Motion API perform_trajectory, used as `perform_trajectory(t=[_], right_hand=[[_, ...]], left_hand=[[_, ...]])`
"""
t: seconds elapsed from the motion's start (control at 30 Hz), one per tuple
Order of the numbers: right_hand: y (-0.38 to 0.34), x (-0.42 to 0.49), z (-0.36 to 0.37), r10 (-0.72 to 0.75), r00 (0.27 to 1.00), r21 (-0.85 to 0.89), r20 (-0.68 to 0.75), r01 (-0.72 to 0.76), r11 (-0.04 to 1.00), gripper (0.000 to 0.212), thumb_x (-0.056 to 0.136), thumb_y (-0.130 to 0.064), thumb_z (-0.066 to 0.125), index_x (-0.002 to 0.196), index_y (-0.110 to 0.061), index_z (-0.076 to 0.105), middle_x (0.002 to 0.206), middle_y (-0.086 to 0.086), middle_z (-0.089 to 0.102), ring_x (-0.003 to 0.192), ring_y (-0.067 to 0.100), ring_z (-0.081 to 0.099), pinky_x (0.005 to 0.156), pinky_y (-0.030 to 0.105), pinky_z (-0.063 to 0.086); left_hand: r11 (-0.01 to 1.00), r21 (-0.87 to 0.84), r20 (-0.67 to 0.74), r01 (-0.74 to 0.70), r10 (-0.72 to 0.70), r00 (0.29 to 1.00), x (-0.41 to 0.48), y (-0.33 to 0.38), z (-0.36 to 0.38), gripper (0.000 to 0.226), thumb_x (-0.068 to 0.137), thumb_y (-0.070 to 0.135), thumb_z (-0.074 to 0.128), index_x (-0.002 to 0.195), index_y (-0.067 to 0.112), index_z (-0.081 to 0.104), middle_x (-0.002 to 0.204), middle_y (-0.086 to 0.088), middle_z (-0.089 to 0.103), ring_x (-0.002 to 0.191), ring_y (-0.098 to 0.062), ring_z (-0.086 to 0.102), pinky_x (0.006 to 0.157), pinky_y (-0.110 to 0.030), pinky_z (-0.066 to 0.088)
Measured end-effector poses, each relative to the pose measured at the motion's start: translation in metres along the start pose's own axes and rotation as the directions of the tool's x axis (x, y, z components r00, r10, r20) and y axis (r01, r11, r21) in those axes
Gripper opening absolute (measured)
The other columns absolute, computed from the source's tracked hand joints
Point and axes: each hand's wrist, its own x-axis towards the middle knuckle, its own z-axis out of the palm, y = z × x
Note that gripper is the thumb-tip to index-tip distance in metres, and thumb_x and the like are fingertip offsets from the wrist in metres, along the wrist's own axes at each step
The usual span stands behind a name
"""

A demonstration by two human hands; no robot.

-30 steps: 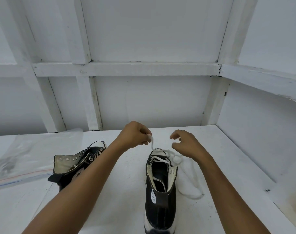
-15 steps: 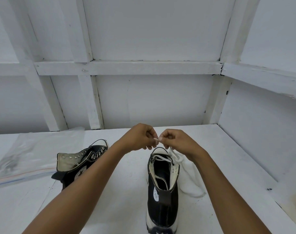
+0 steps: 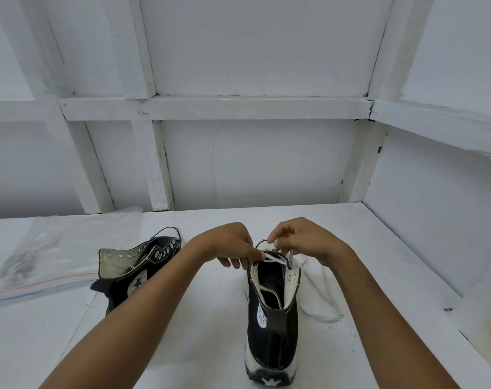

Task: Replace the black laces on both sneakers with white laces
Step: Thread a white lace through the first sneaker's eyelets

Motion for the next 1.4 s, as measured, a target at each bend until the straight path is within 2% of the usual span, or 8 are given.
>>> perform_trajectory(t=[0.1,0.23,0.5,0.77,1.0,1.17,1.3,1.4], right_hand=[[-0.001,0.0,0.002,0.024,0.999,-0.056,0.029,-0.022,0.998,0.013,0.085,-0.003,0.065,0.092,-0.005,0.076,0.078,0.001,0.068,0.069,0.009,0.056,0.063,0.019,0.043],[-0.002,0.001,0.007,0.026,0.999,-0.091,0.027,-0.023,0.996,0.016,0.085,0.0,0.063,0.091,-0.004,0.077,0.067,-0.011,0.066,0.062,-0.001,0.055,0.055,0.009,0.041],[-0.002,0.008,0.015,0.067,0.998,-0.179,-0.016,-0.068,0.981,0.026,0.081,-0.005,0.063,0.065,-0.021,0.075,0.06,-0.013,0.066,0.063,0.009,0.056,0.063,0.025,0.046],[-0.007,0.004,0.016,0.051,0.998,-0.236,-0.023,-0.054,0.97,0.019,0.083,-0.004,0.06,0.084,-0.007,0.078,0.067,-0.011,0.065,0.064,0.007,0.056,0.06,0.024,0.044],[-0.012,0.007,0.021,0.038,0.999,-0.29,-0.007,-0.039,0.956,0.016,0.08,-0.003,0.063,0.081,-0.012,0.076,0.077,-0.009,0.068,0.078,0.011,0.062,0.07,0.026,0.049],[-0.01,0.01,0.025,0.015,1.0,-0.331,-0.014,-0.019,0.943,0.015,0.08,-0.006,0.067,0.079,-0.02,0.071,0.081,-0.01,0.067,0.082,0.009,0.062,0.07,0.023,0.049],[-0.011,0.009,0.026,0.007,1.0,-0.335,-0.006,-0.008,0.942,0.01,0.081,-0.01,0.066,0.082,-0.019,0.071,0.076,-0.011,0.068,0.072,0.004,0.059,0.059,0.019,0.042],[-0.012,0.006,0.025,0.02,0.999,-0.332,0.049,-0.002,0.943,0.005,0.087,-0.017,0.064,0.089,-0.02,0.067,0.068,-0.009,0.068,0.065,0.001,0.056,0.058,0.022,0.039]], left_hand=[[0.996,-0.088,-0.001,0.018,-0.018,1.0,-0.001,-0.001,0.001,0.02,0.089,0.021,0.063,0.075,0.011,0.072,0.072,0.002,0.071,0.061,-0.008,0.06,0.053,-0.018,0.048],[0.974,-0.223,-0.008,0.046,-0.049,0.999,-0.001,-0.007,0.002,0.018,0.088,0.01,0.059,0.075,0.006,0.071,0.071,-0.005,0.069,0.057,-0.011,0.057,0.052,-0.02,0.048],[0.948,-0.317,0.029,0.043,-0.036,0.999,0.0,-0.012,0.001,0.019,0.088,0.008,0.06,0.074,0.005,0.072,0.069,-0.005,0.069,0.06,-0.014,0.058,0.055,-0.021,0.049],[0.94,-0.34,0.038,0.041,-0.03,0.999,0.002,-0.014,0.002,0.017,0.087,0.008,0.062,0.076,0.003,0.073,0.073,-0.009,0.07,0.061,-0.015,0.059,0.055,-0.022,0.05],[0.944,-0.327,0.061,0.045,-0.026,0.998,0.001,-0.015,0.003,0.022,0.092,0.02,0.063,0.074,0.01,0.072,0.073,-0.004,0.069,0.061,-0.013,0.058,0.054,-0.022,0.048],[0.974,-0.226,0.043,-0.004,0.014,0.999,-0.001,-0.024,0.008,0.01,0.095,0.019,0.057,0.093,0.016,0.066,0.082,0.004,0.068,0.071,-0.011,0.059,0.059,-0.021,0.049],[0.979,-0.188,0.023,-0.083,0.089,0.996,-0.004,-0.028,0.008,0.011,0.092,0.012,0.058,0.088,0.019,0.066,0.08,0.009,0.067,0.076,-0.008,0.06,0.063,-0.022,0.05],[0.96,-0.273,-0.061,-0.062,0.047,0.997,-0.003,-0.027,0.004,0.01,0.09,0.009,0.059,0.085,0.014,0.067,0.081,0.006,0.072,0.08,-0.009,0.064,0.071,-0.026,0.05]])
